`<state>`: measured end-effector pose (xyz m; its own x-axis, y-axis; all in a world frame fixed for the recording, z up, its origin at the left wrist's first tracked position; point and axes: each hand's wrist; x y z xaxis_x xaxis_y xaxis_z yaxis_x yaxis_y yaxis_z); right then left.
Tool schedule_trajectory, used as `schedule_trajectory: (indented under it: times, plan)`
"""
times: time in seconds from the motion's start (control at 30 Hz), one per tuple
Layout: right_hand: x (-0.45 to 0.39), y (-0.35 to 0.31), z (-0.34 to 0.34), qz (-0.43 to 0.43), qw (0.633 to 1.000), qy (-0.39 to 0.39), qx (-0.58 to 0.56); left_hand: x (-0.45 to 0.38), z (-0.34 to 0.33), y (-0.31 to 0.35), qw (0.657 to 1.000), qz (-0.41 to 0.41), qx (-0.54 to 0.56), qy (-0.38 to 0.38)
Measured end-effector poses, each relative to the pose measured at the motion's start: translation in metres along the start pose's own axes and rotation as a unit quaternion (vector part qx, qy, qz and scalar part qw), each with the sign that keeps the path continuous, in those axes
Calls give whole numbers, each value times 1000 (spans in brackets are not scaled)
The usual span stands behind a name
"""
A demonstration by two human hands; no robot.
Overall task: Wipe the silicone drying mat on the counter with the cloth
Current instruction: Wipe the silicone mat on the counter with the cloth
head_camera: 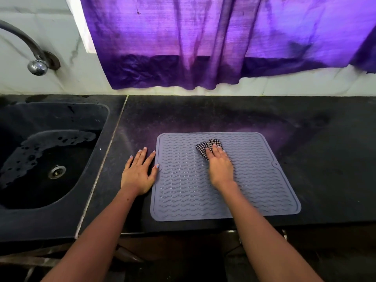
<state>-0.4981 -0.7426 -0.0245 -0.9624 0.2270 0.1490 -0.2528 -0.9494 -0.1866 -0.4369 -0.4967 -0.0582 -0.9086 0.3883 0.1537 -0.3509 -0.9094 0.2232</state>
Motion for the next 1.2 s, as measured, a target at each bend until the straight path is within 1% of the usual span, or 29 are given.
schedule_trajectory:
  times: [0.2,0.23,0.27,0.3,0.33,0.37,0.4,0.43,0.5,0.53,0.6,0.63,0.67,0.7,0.87,0.9,0.93,0.97,1.0,1.03,1.07,1.1,1.13,1.2]
  plan:
    - [-2,7,-2,26,999,19,-43,1,0,1,1000,5,-3,-2]
    - [-3,9,2,22,997,13,-75,0,0,1,1000,4,-5,-4]
    - [-5,11,10,5,991,3,-137,0,1,1,1000,4,-7,-6]
    - [-8,15,18,-23,972,-5,-234,0,1,1,1000,3,-8,-6]
    - [-10,18,28,-53,936,-1,-348,0,1,1,1000,4,-8,-6]
    - [-12,23,37,-83,892,22,-443,0,1,1,1000,3,-6,-5]
    - [-12,28,44,-112,861,62,-491,-1,1,0,1000,3,-5,-3]
    - [-9,32,48,-135,862,101,-479,0,1,0,1000,2,-4,0]
    - [-1,38,49,-154,912,142,-352,-1,0,1,1000,0,-2,7]
    - [2,40,46,-142,938,138,-286,-1,-1,1,1000,-2,0,8]
    - [5,44,30,-102,977,85,-165,-1,-1,0,1000,-3,5,8]
    - [6,46,21,-83,990,49,-102,-1,-1,0,1000,-3,7,10]
    - [6,47,13,-68,996,23,-53,-1,-1,0,1000,-2,9,13]
    - [5,48,6,-59,998,10,-28,-2,-2,0,1000,-1,12,16]
    - [2,54,3,-44,999,-1,-12,-1,-2,0,1000,3,6,17]
    - [3,53,7,-35,999,3,-15,-1,-1,0,1000,4,7,18]
    - [2,54,11,-29,999,1,-43,-1,-1,0,1000,5,9,17]
    - [2,55,18,-32,994,-3,-101,-1,-1,0,1000,6,10,17]
    - [3,57,26,-50,981,-4,-186,-1,-1,1,1000,7,10,17]
    - [3,60,34,-71,958,4,-279,-1,-1,1,1000,7,9,17]
    - [2,64,40,-91,933,32,-346,-1,-2,0,1000,8,8,17]
    - [2,67,44,-109,919,73,-371,-1,-2,0,1000,8,8,17]
    - [3,70,45,-122,923,107,-350,-1,-2,-1,1000,8,9,17]
    - [5,73,42,-113,949,137,-259,-2,-3,-1,1000,7,8,17]
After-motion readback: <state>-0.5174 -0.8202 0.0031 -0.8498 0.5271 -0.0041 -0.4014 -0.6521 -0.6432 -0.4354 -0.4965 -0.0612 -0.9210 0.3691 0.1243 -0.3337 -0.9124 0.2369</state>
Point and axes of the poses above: each hand's wrist, its own x-axis away from the middle knuckle, its own z-axis out of the back of the hand, y = z × x, and after that the axes turned 12 degrees about -y, right-handed
